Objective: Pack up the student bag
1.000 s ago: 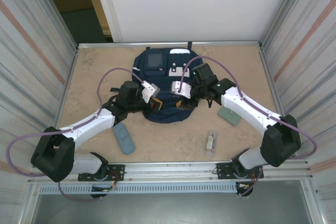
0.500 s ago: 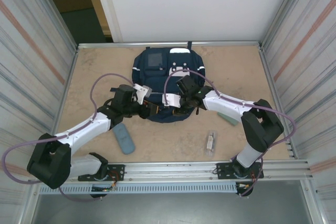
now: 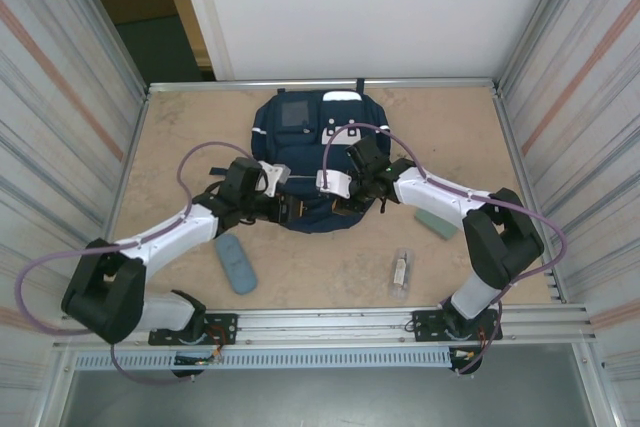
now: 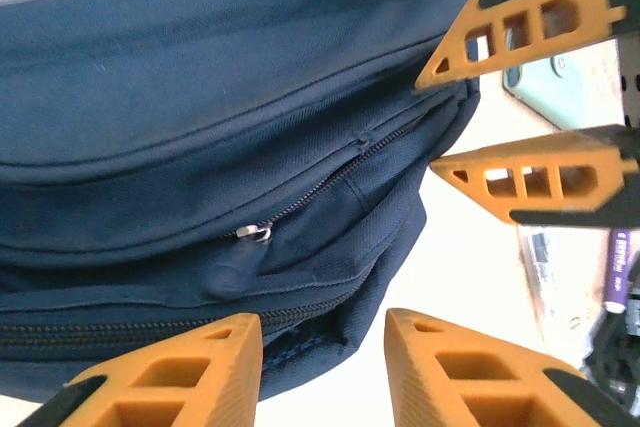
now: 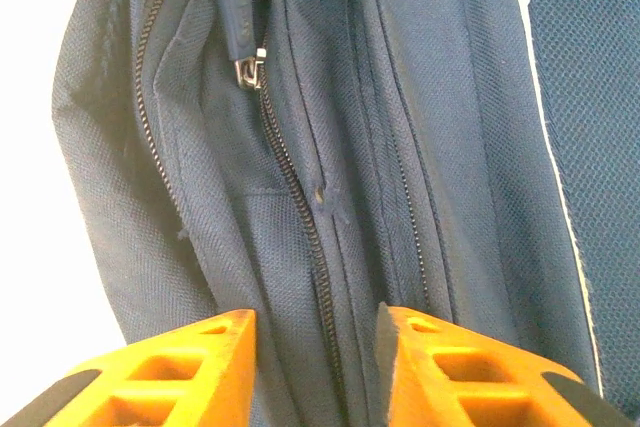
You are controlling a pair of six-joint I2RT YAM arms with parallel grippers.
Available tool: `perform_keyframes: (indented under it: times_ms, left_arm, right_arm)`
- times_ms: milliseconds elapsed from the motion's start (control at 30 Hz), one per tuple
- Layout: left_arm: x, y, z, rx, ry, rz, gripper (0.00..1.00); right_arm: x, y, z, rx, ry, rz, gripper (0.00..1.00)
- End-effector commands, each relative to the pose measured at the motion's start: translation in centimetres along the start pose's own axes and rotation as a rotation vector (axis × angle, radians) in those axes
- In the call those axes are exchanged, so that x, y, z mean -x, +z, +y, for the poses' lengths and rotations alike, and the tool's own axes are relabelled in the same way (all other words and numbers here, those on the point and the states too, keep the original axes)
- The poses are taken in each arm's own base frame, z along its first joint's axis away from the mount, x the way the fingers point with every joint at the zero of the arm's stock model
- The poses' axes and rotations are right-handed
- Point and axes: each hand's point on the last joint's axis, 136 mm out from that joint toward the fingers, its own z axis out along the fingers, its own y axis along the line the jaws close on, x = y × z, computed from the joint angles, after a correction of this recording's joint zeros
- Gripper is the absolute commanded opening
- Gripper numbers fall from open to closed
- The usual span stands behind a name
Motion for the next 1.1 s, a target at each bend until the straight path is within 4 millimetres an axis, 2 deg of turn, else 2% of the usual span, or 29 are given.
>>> perform_keyframes:
  times_ms: [0,133,267,333,433,600,733,833,900,967,1067]
  left_arm:
    - [-0.1,0.4,-0.7,-0.022,-0.120,0.098,0.37]
    - [-0.2,0.8,-0.2,0.036,-0.158,0.140,0.37]
    - [0.4,-0.1,0.9,0.100,-0.173,0.105,0.41]
    - [0.6,-0.6,1.6,0.124,-0.185,0.085,0.42]
    - [1.1,-1.5,2.0,0.123,-0.195,0.055,0.42]
    - [1.4,-2.5,1.8,0.119,-0.133,0.033,0.41]
    - [1.5,-3.2,0.7,0.063,-0.023,0.002,0.41]
    - [2.2,-4.2,0.3,0.057,0.083,-0.064,0.42]
    - [2.7,-4.7,-0.8,0.005,0.202,-0.125,0.43]
    - [3.2,-5.2,-1.9,-0.042,0.341,-0.201,0.43]
    - [3.8,-5.9,-2.6,-0.049,0.539,-0.321,0.43]
  right_arm:
    - [0.9,-0.1,-1.1,-0.068,-0.014,0.010,0.44]
    - [1.5,-0.5,-0.7,-0.040,-0.012,-0.022,0.45]
    - [3.1,-2.6,-0.6,0.000,-0.014,-0.098,0.45]
    - [3.3,-2.8,-1.2,-0.012,-0.031,-0.118,0.45]
    - [2.6,-1.8,-2.5,-0.055,-0.082,-0.035,0.45]
    - [0.9,1.4,-3.8,-0.135,-0.170,0.091,0.45]
    - [0.0,3.4,-5.1,-0.219,-0.190,0.145,0.44]
    - [-0.9,4.4,-4.9,-0.231,-0.244,0.190,0.44]
    - [-1.0,4.3,-5.3,-0.287,-0.273,0.205,0.39]
    - [0.0,3.4,-5.7,-0.340,-0.273,0.155,0.25]
    - [2.3,0.7,-6.3,-0.383,-0.247,0.025,0.10]
